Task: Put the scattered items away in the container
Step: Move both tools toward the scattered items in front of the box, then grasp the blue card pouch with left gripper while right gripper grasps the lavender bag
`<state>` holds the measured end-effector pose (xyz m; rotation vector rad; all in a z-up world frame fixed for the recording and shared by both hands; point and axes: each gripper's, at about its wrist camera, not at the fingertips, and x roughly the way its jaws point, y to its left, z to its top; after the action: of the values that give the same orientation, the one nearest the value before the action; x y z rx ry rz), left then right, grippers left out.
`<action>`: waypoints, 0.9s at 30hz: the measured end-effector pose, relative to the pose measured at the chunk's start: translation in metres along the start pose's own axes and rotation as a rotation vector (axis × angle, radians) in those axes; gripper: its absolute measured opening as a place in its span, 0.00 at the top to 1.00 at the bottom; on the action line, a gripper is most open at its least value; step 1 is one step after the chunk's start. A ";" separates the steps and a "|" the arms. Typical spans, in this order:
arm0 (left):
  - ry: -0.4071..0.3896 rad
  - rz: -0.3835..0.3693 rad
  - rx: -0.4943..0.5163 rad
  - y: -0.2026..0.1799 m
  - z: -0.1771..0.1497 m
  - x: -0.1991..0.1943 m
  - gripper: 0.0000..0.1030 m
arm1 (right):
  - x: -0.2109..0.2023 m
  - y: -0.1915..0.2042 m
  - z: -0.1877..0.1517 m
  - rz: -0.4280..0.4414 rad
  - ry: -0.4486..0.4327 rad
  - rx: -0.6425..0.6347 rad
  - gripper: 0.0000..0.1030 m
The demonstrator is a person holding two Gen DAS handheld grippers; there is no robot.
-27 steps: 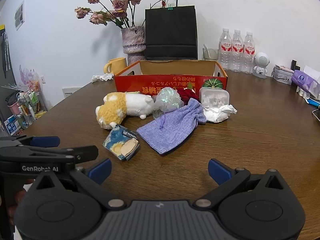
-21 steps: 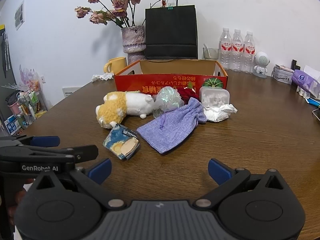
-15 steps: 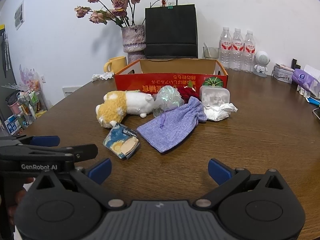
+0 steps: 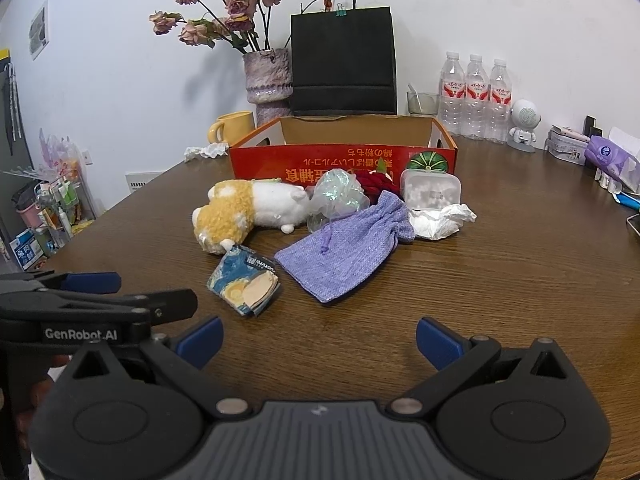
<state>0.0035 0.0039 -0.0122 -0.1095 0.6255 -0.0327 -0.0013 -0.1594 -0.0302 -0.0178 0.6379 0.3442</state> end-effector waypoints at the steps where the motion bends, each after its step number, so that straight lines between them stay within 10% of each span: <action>1: 0.000 0.000 0.000 0.000 0.000 0.000 0.00 | 0.000 0.000 0.000 0.000 0.001 0.001 0.00; 27: 0.030 -0.033 0.018 -0.015 0.009 0.031 0.00 | 0.012 -0.025 0.001 -0.023 -0.007 0.016 0.00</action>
<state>0.0344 -0.0123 -0.0211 -0.1022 0.6530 -0.0724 0.0163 -0.1790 -0.0388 -0.0090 0.6325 0.3172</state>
